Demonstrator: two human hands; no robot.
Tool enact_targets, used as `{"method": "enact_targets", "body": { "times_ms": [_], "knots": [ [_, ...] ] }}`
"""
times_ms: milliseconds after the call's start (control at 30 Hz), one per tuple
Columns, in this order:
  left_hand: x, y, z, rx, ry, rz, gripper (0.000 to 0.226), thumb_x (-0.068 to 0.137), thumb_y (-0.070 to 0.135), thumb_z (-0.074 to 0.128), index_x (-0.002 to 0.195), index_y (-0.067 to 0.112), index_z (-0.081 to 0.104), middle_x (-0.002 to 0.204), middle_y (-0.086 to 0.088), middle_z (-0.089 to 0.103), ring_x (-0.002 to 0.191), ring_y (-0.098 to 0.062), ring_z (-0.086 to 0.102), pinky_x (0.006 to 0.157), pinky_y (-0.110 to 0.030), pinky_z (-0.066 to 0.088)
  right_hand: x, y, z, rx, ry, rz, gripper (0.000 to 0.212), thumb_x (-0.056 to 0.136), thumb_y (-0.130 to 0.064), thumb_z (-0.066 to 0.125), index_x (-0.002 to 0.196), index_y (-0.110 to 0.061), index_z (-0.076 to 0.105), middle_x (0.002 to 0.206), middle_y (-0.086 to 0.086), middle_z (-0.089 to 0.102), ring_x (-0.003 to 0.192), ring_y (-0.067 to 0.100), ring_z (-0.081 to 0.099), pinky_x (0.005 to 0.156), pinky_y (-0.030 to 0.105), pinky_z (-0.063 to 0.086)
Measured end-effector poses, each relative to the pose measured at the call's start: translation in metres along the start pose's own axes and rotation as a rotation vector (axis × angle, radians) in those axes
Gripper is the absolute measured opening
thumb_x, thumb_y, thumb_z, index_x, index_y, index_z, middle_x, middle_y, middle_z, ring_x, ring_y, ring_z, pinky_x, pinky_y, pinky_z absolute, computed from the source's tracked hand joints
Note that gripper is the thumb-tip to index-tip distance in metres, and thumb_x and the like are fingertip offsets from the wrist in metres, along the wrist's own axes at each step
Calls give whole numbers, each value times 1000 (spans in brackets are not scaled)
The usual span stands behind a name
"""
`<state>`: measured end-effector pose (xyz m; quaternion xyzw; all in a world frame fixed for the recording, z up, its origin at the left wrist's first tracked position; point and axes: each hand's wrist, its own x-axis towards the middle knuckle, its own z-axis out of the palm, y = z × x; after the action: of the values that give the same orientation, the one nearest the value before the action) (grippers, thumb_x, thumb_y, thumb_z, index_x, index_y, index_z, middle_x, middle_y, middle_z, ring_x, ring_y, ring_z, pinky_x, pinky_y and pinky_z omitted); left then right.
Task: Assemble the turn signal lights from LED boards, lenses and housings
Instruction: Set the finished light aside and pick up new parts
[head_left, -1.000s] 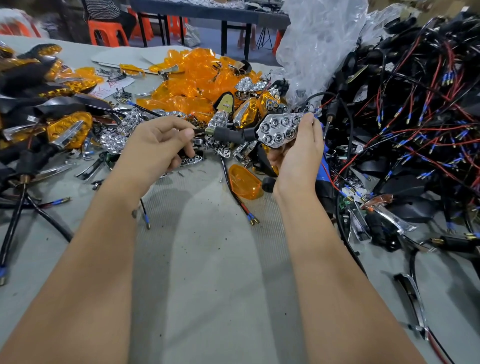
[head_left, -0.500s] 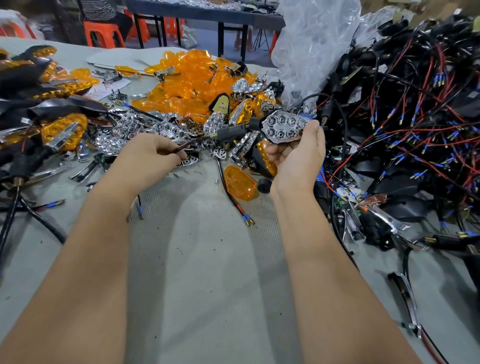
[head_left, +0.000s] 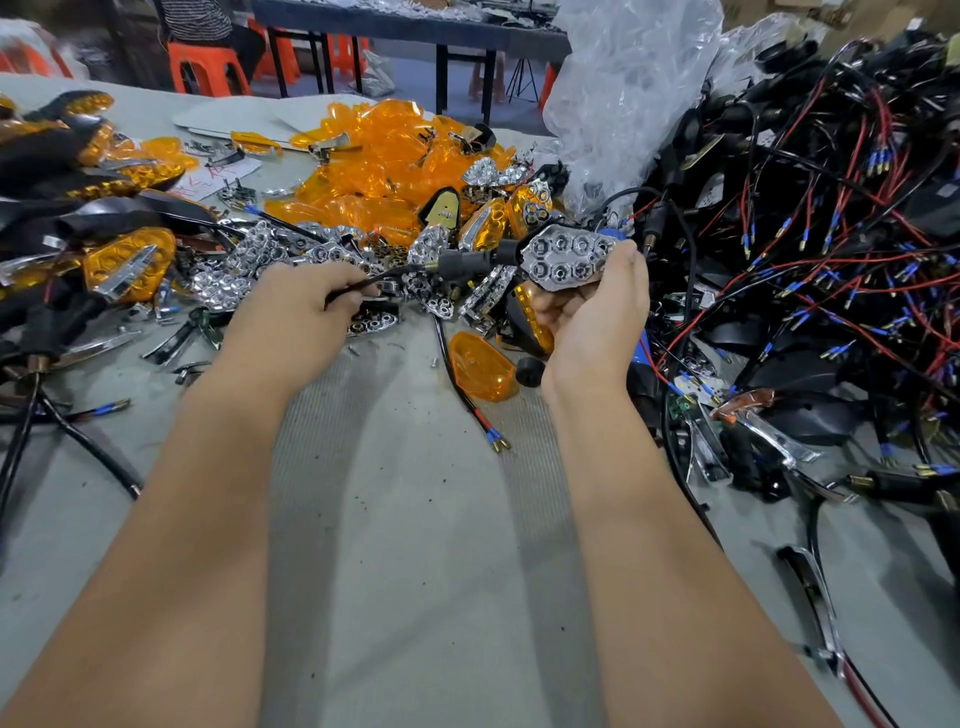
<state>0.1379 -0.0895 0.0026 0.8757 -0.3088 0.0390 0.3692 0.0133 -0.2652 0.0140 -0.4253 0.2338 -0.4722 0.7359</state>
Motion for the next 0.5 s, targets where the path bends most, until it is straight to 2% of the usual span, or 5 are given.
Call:
{"method": "enact_targets", "body": {
  "times_ms": [167,233,333,433,500],
  "knots": [
    [-2,8,4,151,-32,50,25,102,32,50,124,34,61,83,0,61,69,-22,52,67,-34,45,-4,0,3,-74,-75,-22,25,108,-30,36,106,-13,54,79,15,55,42,15,52,42,21,36],
    [-3,10,6,109,-25,80,21,102,33,50,118,32,63,80,7,58,65,-13,52,61,-30,39,-5,-1,4,-73,-81,-9,24,108,-31,38,101,-16,55,77,11,58,42,14,51,42,22,36],
    [-4,12,7,54,-30,133,18,98,27,59,114,32,66,90,5,63,74,-2,52,65,-30,39,-5,-2,4,-37,-85,7,25,107,-31,40,103,-14,58,60,-2,60,40,13,50,40,21,37],
    [-5,13,7,30,-8,151,12,96,31,63,105,35,71,85,9,65,75,-3,54,65,-29,40,-5,-2,4,-53,-67,24,32,107,-31,41,121,-8,57,68,2,60,40,12,50,39,19,38],
    [-5,14,8,18,28,132,8,96,34,62,94,37,69,82,14,63,74,-2,54,61,-26,39,-5,-2,3,-69,-76,5,26,108,-31,39,110,-12,58,70,3,58,39,11,49,39,20,37]
  ]
}}
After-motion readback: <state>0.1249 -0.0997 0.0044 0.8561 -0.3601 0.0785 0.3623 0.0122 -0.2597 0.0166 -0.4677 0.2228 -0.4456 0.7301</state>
